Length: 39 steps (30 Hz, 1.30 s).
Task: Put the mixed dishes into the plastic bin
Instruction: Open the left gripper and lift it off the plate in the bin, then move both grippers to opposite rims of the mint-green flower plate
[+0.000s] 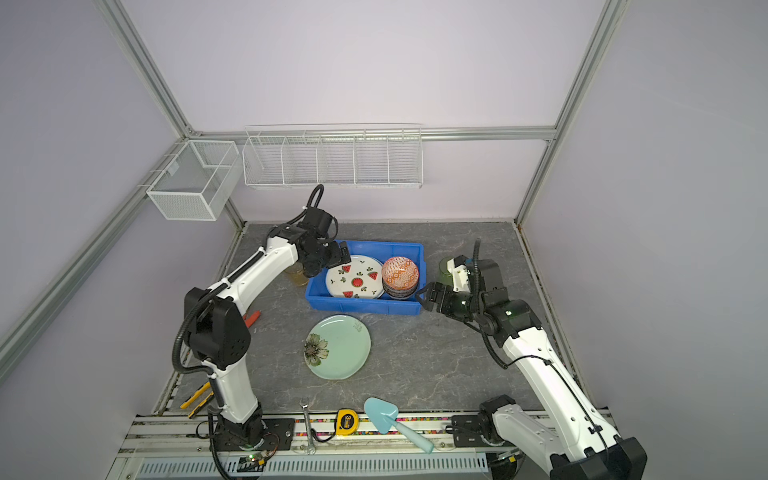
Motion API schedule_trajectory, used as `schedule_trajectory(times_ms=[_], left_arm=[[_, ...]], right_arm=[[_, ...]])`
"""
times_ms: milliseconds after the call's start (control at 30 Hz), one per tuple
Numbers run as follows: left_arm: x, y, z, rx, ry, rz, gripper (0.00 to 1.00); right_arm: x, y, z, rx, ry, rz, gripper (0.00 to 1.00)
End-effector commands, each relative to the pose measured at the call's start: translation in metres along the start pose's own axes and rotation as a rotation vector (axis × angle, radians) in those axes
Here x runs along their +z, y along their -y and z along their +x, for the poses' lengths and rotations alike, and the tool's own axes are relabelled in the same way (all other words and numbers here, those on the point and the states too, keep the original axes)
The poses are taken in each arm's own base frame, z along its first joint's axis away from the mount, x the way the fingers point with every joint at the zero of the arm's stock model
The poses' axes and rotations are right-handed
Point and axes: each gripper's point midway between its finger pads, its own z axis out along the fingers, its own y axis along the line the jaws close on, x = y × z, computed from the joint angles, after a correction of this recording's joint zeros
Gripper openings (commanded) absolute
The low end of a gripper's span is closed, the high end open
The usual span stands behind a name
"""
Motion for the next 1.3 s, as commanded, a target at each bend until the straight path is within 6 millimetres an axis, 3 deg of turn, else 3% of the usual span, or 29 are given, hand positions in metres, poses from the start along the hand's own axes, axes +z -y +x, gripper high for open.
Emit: schedule_trajectory(times_ms=[0,100,233,433,600,900,1267], left_arm=[[-0.052,0.014,-0.003,0.032,0.057,0.084,0.99],[-0.078,0.012,0.008,0.034,0.079,0.127,0.99],[-0.104,-0.001,0.036,0.018,0.087,0.195,0.99],[-0.115,-0.040,0.094,-0.044,0.060,0.289,0.99],[-0.099,-0.089,0.147,-0.138,-0.026,0.260,0.99],[-0.055,-0.130,0.207,-0.241,-0.149,0.167,0.99],[-0.019,-0.137,0.223,-0.341,-0.160,0.205,0.99]], right_arm=[[-0.001,-0.004,0.007,-0.056,-0.030,0.038,0.88],[0.007,-0.011,0.019,-0.092,-0.063,0.048,0.88],[0.028,-0.020,0.042,-0.103,-0.109,0.026,0.88],[0.069,-0.022,0.082,-0.089,-0.147,0.000,0.89],[0.103,-0.018,0.111,-0.110,-0.218,0.041,0.91],[0.142,-0.015,0.131,-0.113,-0.275,0.056,0.92],[0.177,-0.011,0.139,-0.127,-0.312,0.059,0.95]])
